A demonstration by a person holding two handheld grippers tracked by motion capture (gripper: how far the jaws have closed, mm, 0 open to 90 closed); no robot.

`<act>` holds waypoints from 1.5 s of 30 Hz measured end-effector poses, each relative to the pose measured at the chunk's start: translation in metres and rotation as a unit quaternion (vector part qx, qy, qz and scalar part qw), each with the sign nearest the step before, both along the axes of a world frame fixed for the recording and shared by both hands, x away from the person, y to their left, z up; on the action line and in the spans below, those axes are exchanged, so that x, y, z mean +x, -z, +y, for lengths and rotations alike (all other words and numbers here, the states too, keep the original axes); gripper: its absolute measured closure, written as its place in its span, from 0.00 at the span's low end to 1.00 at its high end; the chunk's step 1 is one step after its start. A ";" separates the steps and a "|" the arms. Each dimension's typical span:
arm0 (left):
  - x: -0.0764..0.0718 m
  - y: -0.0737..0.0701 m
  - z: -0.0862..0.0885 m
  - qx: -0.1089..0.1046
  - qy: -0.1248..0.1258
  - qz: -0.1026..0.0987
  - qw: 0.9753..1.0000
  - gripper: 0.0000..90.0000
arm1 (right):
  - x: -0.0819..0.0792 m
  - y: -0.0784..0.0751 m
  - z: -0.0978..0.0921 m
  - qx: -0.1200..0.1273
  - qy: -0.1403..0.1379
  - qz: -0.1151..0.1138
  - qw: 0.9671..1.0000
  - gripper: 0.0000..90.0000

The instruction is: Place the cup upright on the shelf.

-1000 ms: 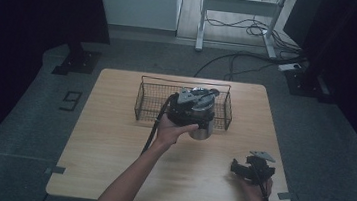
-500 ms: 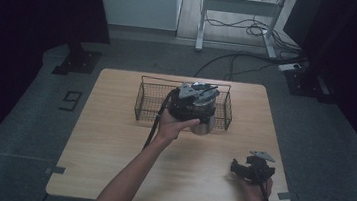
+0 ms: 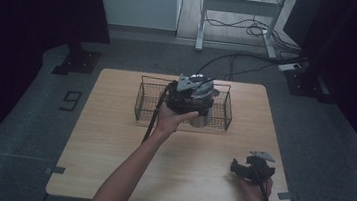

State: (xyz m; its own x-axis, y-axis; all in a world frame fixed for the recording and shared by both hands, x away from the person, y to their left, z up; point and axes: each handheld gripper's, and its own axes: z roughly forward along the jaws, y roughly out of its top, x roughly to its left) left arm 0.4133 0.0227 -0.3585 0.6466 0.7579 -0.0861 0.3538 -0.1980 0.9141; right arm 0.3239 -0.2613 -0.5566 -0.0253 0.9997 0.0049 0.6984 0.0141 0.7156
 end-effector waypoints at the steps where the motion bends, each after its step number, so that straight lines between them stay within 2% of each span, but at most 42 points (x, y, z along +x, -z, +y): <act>1: 0.002 0.000 0.000 -0.001 -0.001 0.002 1.000 0.04 | 0.000 0.000 0.000 0.000 0.000 0.000 1.000 0.00; 9: 0.014 -0.002 0.005 -0.006 -0.011 0.005 1.000 0.04 | 0.000 0.000 0.000 0.000 0.001 -0.001 1.000 0.00; 12: 0.022 -0.003 0.008 -0.009 -0.022 0.007 1.000 0.04 | 0.000 0.000 0.000 0.000 0.001 -0.002 1.000 0.00; 19: 0.036 -0.001 0.009 -0.003 -0.038 0.009 0.999 0.04 | 0.000 0.000 0.000 -0.001 0.000 -0.002 1.000 0.00; 23: 0.044 0.002 0.007 -0.005 -0.041 0.014 0.999 0.04 | 0.000 0.000 0.000 0.000 0.001 -0.002 1.000 0.00; 26: 0.050 0.006 0.002 0.006 -0.043 0.013 0.999 0.04 | 0.000 0.000 0.000 -0.001 0.000 -0.003 1.000 0.00; 34: 0.060 0.017 -0.002 0.014 -0.048 0.021 0.999 0.04 | 0.000 0.000 0.000 -0.001 0.000 -0.003 1.000 0.00; 43: 0.070 0.026 0.001 0.021 -0.062 0.023 0.998 0.04 | 0.000 0.000 0.000 0.000 0.001 -0.001 1.000 0.00; 45: 0.073 0.031 0.003 0.022 -0.068 0.029 0.997 0.04 | 0.000 0.000 0.000 0.000 0.000 -0.001 1.000 0.00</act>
State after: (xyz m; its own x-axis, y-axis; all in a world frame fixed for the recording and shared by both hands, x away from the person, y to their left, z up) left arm 0.4864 0.0262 -0.3892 0.5329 0.8419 -0.0848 0.4312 -0.1841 0.8833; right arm 0.3238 -0.2613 -0.5568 -0.0246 0.9997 0.0043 0.6964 0.0140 0.7176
